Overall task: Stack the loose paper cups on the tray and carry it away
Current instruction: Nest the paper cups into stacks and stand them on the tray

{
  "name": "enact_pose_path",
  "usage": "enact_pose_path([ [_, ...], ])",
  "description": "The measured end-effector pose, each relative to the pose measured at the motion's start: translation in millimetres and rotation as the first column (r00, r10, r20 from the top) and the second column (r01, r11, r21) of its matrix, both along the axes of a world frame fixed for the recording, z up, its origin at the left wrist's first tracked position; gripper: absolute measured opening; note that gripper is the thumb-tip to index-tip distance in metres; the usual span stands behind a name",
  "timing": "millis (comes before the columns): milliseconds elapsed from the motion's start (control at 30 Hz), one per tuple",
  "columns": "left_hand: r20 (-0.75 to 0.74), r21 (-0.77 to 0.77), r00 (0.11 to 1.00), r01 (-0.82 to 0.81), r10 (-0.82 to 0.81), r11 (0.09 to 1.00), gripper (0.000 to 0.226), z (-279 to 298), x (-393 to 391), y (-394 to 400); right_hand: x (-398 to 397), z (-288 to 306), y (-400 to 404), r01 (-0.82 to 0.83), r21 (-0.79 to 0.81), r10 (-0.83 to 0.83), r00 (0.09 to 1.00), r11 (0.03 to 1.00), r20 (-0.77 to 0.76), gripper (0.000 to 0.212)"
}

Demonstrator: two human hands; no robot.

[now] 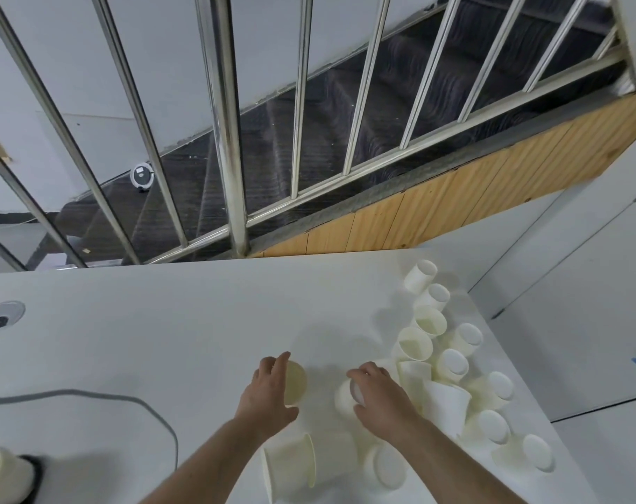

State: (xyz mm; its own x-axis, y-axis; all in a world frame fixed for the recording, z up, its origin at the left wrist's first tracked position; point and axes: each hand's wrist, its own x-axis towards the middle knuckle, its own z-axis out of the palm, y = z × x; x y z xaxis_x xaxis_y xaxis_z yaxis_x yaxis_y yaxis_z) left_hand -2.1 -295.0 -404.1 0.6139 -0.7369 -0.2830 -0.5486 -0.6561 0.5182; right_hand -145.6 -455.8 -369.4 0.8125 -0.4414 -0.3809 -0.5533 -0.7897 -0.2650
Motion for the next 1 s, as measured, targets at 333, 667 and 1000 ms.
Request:
enact_pose_path([
  [333, -0.111, -0.438, 0.992, -0.002, -0.052, 0.899, 0.095, 49.4, -13.9, -20.6, 21.8, 47.8, 0.7, 0.338, 0.816, -0.805, 0.543, 0.47, 0.239, 0.025],
  [667, 0.039, -0.447, 0.999, 0.05, -0.037, 0.893, 0.082, 51.4, -19.1, -27.7, 14.8, 40.2, 12.4, 0.284, 0.401, -0.481, 0.658, 0.871, 0.579, 0.025],
  [1000, 0.163, -0.319, 0.982, 0.139, -0.091, 0.937, 0.079, 35.6, -14.1, -30.7, 29.5, 21.0, 6.9, 0.326, 0.378, -0.469, 0.791, 0.866, 0.392, 0.031],
])
